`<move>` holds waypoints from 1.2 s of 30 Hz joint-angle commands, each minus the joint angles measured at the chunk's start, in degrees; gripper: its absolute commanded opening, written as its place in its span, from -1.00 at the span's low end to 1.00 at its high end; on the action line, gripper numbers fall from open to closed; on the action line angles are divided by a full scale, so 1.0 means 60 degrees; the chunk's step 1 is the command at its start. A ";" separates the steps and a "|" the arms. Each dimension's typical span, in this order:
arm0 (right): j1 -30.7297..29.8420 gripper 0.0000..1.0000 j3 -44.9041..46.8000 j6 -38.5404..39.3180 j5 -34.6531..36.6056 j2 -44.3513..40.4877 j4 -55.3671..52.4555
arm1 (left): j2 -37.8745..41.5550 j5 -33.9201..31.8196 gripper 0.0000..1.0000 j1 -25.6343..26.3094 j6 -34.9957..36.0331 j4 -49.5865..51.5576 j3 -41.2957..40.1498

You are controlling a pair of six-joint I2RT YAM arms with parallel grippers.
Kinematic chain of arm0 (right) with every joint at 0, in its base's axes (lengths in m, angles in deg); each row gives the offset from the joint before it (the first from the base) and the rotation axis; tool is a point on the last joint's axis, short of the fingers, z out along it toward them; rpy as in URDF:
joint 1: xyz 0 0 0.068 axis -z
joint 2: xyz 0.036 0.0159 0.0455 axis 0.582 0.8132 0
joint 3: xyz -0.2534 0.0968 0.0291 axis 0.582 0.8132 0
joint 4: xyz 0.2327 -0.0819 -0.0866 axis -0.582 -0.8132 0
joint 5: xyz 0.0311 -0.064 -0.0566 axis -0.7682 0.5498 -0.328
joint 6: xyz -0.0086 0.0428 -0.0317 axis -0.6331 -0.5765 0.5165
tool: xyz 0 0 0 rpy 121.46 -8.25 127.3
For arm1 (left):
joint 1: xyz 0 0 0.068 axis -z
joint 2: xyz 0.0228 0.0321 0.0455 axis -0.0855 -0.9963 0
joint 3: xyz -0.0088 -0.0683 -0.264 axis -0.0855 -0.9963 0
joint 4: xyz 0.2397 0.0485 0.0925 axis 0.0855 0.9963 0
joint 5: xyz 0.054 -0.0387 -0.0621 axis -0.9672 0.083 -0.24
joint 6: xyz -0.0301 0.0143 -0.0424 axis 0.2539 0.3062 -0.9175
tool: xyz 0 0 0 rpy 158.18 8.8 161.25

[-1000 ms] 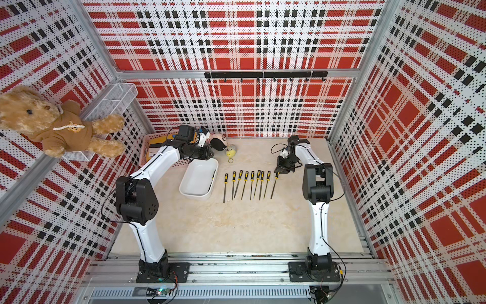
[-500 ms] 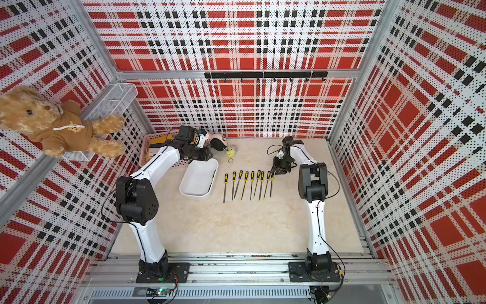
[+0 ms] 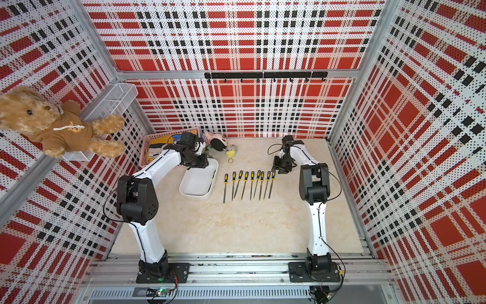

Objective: Take the file tool out of the storage box
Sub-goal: Place the file tool at the center of the board, then pick up the file tool from the storage box.

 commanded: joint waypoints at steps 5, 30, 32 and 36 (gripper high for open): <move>0.0362 -0.03 0.0676 -0.0299 0.0289 -0.1387 0.0715 | -0.0869 0.0341 -0.30 0.0131 0.0271 0.0043 -0.0256; 0.0392 -0.03 0.1345 -0.0275 -0.0048 -0.1633 0.1121 | -0.2485 -0.1787 -0.12 0.0575 0.0041 -0.0103 -0.0341; 0.0392 -0.03 0.1363 -0.0282 -0.0084 -0.1662 0.1165 | -0.2532 -0.1994 -0.25 0.0575 0.0027 -0.0103 -0.0415; 0.0392 -0.03 0.1371 -0.0328 -0.0215 -0.1706 0.1273 | -0.2558 -0.2120 -0.73 0.0575 0.0026 -0.0111 -0.0463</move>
